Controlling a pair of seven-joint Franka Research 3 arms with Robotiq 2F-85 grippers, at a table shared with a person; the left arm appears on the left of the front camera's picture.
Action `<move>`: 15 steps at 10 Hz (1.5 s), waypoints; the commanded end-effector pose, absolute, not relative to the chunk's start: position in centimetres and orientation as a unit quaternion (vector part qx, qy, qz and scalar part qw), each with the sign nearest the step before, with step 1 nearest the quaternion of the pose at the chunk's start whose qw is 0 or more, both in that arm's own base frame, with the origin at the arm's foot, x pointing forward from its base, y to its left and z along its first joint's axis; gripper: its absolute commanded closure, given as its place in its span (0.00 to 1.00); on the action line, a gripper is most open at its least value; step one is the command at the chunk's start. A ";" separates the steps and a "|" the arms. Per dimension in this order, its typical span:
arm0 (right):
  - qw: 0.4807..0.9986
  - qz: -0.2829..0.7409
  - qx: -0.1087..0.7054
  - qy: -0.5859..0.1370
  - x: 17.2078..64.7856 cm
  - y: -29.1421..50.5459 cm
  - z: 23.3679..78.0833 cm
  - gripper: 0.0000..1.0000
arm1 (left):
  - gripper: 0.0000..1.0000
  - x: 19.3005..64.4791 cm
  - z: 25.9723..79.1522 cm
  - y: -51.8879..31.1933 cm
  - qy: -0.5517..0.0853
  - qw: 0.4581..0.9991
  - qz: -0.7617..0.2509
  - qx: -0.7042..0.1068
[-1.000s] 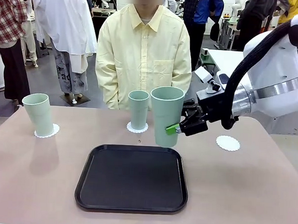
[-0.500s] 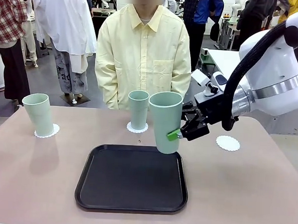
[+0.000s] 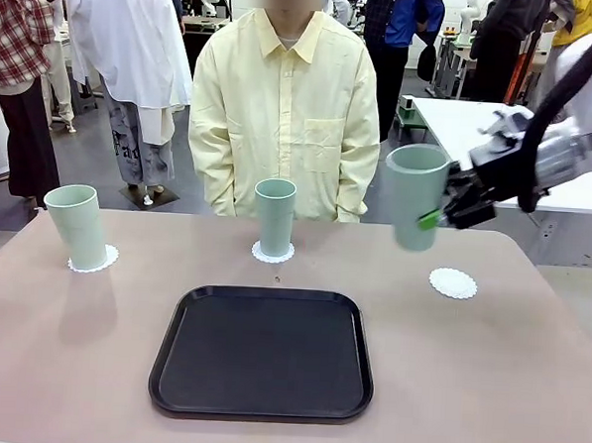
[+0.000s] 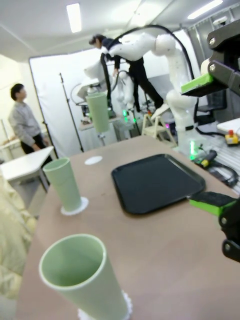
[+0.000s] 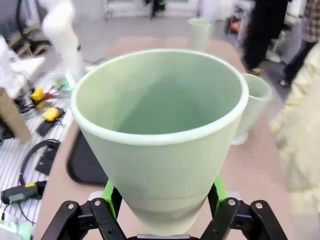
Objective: Place coasters on the table and set cups on them.
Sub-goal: Take one Reusable plastic cup from the Flat Tray and place it on a coaster set by the human.
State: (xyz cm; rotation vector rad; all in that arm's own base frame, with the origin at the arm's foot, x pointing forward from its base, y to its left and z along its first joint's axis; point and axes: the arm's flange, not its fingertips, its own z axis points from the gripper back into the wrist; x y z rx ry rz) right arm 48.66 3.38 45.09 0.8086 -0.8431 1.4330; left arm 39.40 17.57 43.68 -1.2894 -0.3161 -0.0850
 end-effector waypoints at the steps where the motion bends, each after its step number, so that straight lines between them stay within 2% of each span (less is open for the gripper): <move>1: 0.624 0.577 0.334 -0.408 49.5 0.2 47.2 0.18 | 0.00 39.3 43.9 17.6 -0.147 0.787 -0.037 -0.599; 5: 0.663 0.504 0.318 -0.453 50.2 -8.7 48.2 0.18 | 0.00 39.3 43.9 17.6 -0.147 0.787 -0.037 -0.599; 7: 0.665 0.477 0.343 -0.461 49.8 -11.4 47.4 0.18 | 0.00 39.3 43.9 17.6 -0.147 0.787 -0.037 -0.599; 9: 0.656 0.470 0.376 -0.456 49.4 -12.2 46.1 0.18 | 0.00 39.3 43.9 17.6 -0.147 0.787 -0.037 -0.599; 12: 0.638 0.479 0.380 -0.468 49.0 -11.9 45.2 0.18 | 0.00 39.3 43.9 17.6 -0.147 0.787 -0.037 -0.599; 15: 0.651 0.477 0.379 -0.454 48.9 -11.9 44.9 0.18 | 0.00 39.3 43.9 17.6 -0.147 0.787 -0.037 -0.599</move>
